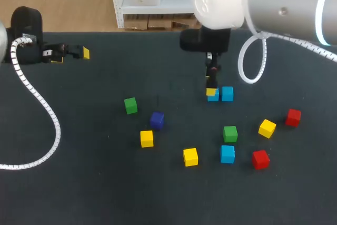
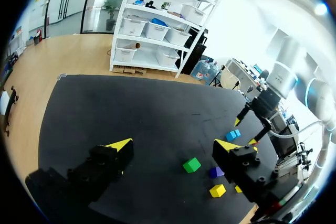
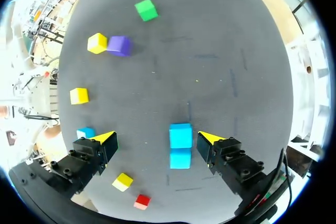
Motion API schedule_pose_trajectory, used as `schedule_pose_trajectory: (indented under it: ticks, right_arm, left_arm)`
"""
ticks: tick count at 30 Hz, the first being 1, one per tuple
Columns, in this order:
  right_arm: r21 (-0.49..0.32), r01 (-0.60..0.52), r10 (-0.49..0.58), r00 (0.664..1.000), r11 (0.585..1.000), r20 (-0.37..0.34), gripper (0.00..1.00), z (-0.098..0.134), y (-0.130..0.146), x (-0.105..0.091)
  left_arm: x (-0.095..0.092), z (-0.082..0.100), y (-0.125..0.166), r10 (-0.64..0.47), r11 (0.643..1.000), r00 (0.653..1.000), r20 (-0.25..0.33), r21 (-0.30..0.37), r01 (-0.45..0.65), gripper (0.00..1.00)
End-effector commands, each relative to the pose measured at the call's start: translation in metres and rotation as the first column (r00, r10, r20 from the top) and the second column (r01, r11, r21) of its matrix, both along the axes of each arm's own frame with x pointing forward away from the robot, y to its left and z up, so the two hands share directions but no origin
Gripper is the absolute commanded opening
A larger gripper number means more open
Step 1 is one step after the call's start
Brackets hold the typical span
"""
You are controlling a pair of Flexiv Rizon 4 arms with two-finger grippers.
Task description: Place the blue cubes, place green cubes on the blue cubes, place the yellow cubes on the green cubes, then place the red cubes on the yellow cubes, and place purple cube on the red cubes.
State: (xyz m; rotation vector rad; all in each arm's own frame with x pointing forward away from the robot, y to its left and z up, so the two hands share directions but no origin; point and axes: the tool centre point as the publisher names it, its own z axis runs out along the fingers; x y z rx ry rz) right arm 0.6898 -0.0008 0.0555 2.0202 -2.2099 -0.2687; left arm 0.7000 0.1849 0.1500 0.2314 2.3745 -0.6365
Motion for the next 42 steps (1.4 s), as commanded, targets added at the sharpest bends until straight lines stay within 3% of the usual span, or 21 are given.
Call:
schedule_pose_trajectory:
  ticks: [1, 8, 19, 35, 42]
  right_arm:
    - [0.019, -0.005, 0.003, 0.995, 1.000, 0.096, 1.00, 0.014, -0.007, -0.031]
    - [0.019, -0.016, 0.013, 0.991, 1.000, 0.136, 1.00, 0.030, -0.010, -0.064]
    - [-0.008, -0.003, 0.005, 0.975, 1.000, 0.221, 1.00, 0.034, -0.013, -0.111]
    - [-0.012, -0.037, 0.039, 0.956, 0.999, 0.291, 1.00, 0.017, -0.025, -0.134]
    - [-0.024, -0.058, 0.062, 0.962, 0.998, 0.265, 1.00, 0.016, -0.015, -0.144]
  left_arm:
    - [0.000, 0.000, 0.000, 0.000, 1.000, 1.000, 0.000, 0.000, 0.000, 1.00]
    - [0.000, 0.000, 0.000, 0.000, 1.000, 1.000, 0.000, 0.000, 0.000, 1.00]
    - [0.000, 0.000, 0.000, 0.000, 1.000, 1.000, 0.000, 0.000, 0.000, 1.00]
    - [0.000, 0.000, 0.000, 0.000, 1.000, 1.000, 0.000, 0.000, 0.000, 1.00]
    - [0.000, 0.000, 0.000, 0.000, 1.000, 1.000, 0.000, 0.000, 0.000, 1.00]
